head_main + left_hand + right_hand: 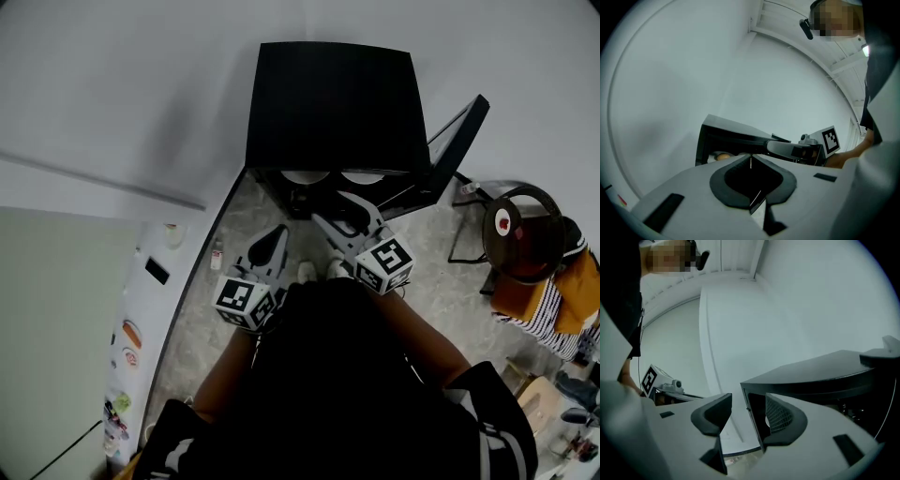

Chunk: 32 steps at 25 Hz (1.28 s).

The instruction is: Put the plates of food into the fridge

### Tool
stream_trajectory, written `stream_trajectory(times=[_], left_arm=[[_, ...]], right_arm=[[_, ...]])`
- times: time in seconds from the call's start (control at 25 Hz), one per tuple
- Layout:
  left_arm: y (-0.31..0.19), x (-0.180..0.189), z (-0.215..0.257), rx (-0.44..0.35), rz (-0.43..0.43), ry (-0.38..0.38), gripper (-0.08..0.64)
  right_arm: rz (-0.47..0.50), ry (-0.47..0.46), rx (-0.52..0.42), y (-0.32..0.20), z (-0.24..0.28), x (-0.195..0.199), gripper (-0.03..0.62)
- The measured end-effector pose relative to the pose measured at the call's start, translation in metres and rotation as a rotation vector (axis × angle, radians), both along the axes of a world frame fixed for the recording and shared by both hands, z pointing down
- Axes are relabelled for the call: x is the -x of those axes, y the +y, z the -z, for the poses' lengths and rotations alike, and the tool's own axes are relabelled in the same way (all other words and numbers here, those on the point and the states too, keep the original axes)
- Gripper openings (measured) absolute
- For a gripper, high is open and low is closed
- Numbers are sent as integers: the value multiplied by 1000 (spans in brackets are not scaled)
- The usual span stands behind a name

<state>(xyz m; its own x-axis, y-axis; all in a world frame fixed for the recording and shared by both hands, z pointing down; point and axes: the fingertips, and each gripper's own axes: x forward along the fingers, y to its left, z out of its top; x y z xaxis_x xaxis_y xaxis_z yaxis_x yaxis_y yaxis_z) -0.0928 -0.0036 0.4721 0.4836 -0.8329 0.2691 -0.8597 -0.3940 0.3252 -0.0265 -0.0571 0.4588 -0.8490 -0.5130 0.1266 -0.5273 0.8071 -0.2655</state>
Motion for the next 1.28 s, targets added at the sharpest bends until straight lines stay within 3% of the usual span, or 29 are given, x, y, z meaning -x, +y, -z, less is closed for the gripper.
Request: stream_trajectory(times=[0.36, 0.76, 1.28], left_arm=[[1, -8, 8, -23, -11, -7, 23], [-3, -12, 14, -46, -22, -21, 23], [-8, -12, 23, -79, -11, -20, 24]], right_arm=[[11, 25, -141, 21, 36, -13, 228], [-46, -21, -301, 30, 89, -23, 171], [-51, -16, -336, 42, 100, -31, 155]])
